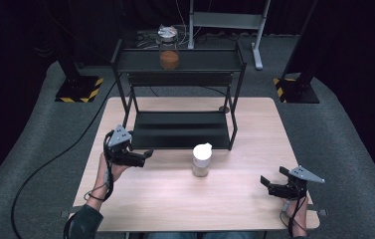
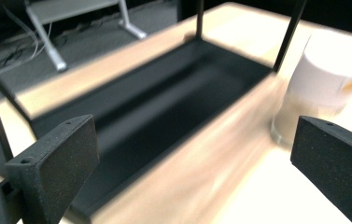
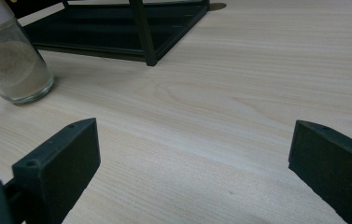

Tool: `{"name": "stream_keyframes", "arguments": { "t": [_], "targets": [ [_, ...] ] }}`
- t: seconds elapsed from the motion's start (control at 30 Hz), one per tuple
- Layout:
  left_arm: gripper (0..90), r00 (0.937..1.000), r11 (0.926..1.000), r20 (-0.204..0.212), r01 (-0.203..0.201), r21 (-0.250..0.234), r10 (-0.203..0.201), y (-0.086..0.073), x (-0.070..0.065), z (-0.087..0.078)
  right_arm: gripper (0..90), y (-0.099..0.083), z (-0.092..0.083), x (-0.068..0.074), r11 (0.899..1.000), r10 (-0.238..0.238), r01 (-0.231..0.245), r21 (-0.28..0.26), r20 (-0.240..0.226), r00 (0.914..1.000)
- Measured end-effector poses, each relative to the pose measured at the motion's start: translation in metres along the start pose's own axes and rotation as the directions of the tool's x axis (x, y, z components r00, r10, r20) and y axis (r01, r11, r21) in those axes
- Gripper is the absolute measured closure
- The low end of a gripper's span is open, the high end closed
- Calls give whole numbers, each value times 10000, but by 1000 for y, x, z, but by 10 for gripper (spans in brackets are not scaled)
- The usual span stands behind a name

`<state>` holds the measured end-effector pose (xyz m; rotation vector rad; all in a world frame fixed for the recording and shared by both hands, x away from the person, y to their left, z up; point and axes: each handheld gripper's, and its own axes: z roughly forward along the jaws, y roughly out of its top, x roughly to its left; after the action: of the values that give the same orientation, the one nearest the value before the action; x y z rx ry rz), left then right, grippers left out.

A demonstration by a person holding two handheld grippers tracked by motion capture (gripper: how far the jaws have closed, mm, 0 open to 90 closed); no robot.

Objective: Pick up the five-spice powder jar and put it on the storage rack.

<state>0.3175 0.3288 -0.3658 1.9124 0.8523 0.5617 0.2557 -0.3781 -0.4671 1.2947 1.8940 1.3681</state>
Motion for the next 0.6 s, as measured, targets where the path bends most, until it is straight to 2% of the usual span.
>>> {"name": "stream_keyframes", "arguments": {
  "t": [0.13,0.23,0.33,0.5,0.6],
  "targets": [
    [2,9990,9980,-127,442,441,-437,-28,-8,6,10,0,0,0,10000,-22,22,25,5,10000],
    [2,9962,9924,-192,865,873,-851,-50,-18,11,10,0,0,0,10000,-27,27,20,16,10000],
    [1,9952,9881,-365,942,1218,-903,-63,-27,14,10,1,0,0,10000,-24,24,31,11,10000],
    [1,9855,9780,-404,1687,1231,-1649,-82,-29,17,10,0,0,1,10000,-22,22,26,21,10000],
    [1,9855,9773,-487,1678,1290,-1628,-83,-31,18,10,1,0,1,10000,-22,22,45,32,10000]
  ]
}}
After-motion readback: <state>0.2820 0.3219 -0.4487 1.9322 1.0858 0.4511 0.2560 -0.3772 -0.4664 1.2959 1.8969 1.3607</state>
